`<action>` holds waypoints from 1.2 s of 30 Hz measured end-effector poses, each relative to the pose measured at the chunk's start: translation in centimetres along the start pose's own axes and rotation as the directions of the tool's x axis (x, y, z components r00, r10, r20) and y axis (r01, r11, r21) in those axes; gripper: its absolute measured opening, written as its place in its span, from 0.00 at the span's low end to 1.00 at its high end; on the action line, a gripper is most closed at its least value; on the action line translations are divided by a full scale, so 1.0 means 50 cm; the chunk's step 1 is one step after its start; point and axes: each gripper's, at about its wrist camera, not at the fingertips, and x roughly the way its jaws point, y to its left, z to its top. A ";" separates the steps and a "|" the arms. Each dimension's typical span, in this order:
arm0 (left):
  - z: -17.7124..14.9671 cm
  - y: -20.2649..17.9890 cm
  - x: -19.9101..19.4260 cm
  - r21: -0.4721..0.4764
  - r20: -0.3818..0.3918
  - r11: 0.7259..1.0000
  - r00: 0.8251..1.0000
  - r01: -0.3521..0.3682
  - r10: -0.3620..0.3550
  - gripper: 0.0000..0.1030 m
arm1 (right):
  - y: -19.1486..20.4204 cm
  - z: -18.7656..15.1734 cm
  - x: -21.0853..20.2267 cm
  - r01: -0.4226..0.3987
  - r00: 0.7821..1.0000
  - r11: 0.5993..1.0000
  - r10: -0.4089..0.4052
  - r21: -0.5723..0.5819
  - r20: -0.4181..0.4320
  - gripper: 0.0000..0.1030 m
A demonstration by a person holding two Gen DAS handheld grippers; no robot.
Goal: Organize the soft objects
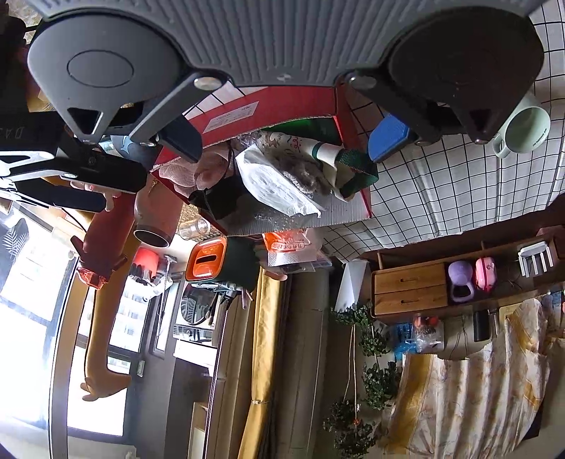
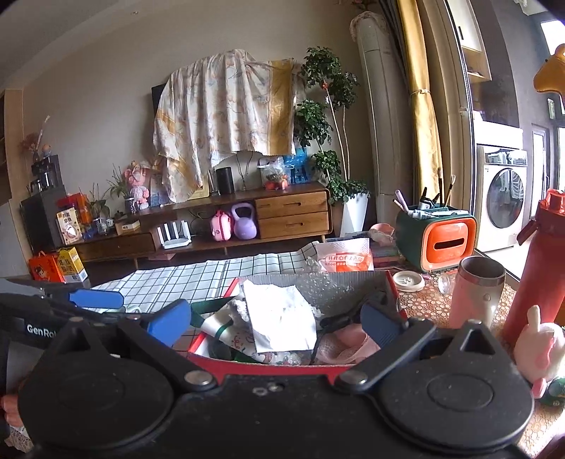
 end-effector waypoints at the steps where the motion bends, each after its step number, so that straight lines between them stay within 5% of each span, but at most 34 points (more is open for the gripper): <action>1: -0.003 -0.001 -0.001 -0.002 -0.003 1.000 1.000 -0.006 0.006 0.98 | -0.001 -0.001 -0.002 -0.004 1.000 1.000 0.004 0.006 -0.001 1.00; 36: -0.056 -0.020 -0.044 -0.015 0.011 0.999 0.999 -0.031 0.031 0.98 | 0.020 -0.051 -0.037 -0.010 0.999 0.998 0.012 0.057 -0.043 1.00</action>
